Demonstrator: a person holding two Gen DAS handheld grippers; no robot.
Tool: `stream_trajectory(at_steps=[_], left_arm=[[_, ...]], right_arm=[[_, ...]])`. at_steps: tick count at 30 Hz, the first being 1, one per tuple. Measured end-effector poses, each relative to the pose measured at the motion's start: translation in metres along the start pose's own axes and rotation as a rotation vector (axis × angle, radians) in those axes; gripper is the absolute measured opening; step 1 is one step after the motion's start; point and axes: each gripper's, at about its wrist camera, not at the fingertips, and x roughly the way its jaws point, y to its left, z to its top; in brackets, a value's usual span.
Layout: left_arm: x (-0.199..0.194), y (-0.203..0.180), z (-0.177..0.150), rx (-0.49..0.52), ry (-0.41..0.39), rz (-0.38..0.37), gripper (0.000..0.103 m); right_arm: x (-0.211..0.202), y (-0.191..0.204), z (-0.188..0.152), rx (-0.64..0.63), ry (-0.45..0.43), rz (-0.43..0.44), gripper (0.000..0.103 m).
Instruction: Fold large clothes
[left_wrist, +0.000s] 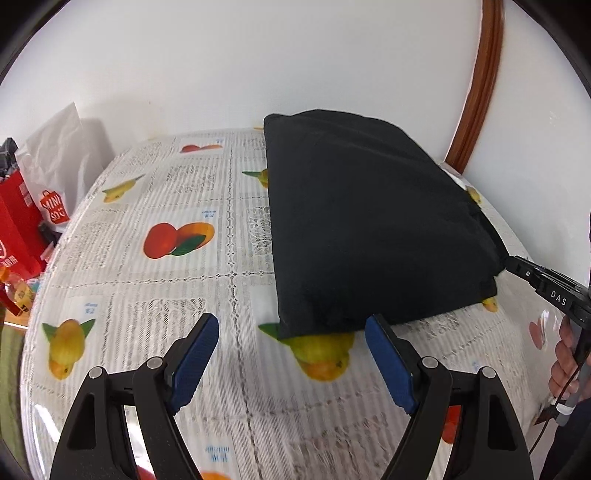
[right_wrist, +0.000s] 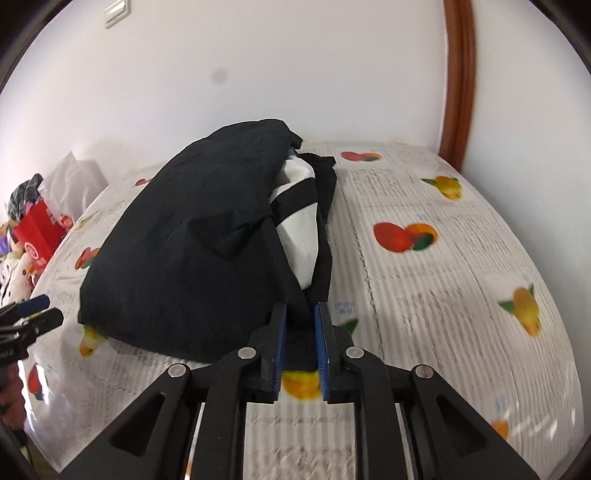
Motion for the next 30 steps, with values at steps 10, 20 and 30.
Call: stream_trajectory(at_steps=[10, 20, 30], left_arm=[[-0.065, -0.021, -0.011, 0.015, -0.078, 0.032, 0.086], [-0.131, -0.040, -0.027, 0.010, -0.162, 0.087, 0.094], [-0.174, -0.057, -0.050, 0.048, -0.206, 0.110, 0.097]], right_arm=[[-0.082, 0.018, -0.005, 0.033, -0.055, -0.061, 0.058], [-0.161, 0.032, -0.018, 0.044, -0.106, -0.106, 0.069], [-0.216, 0.052, -0.048, 0.002, -0.177, -0.200, 0.099]])
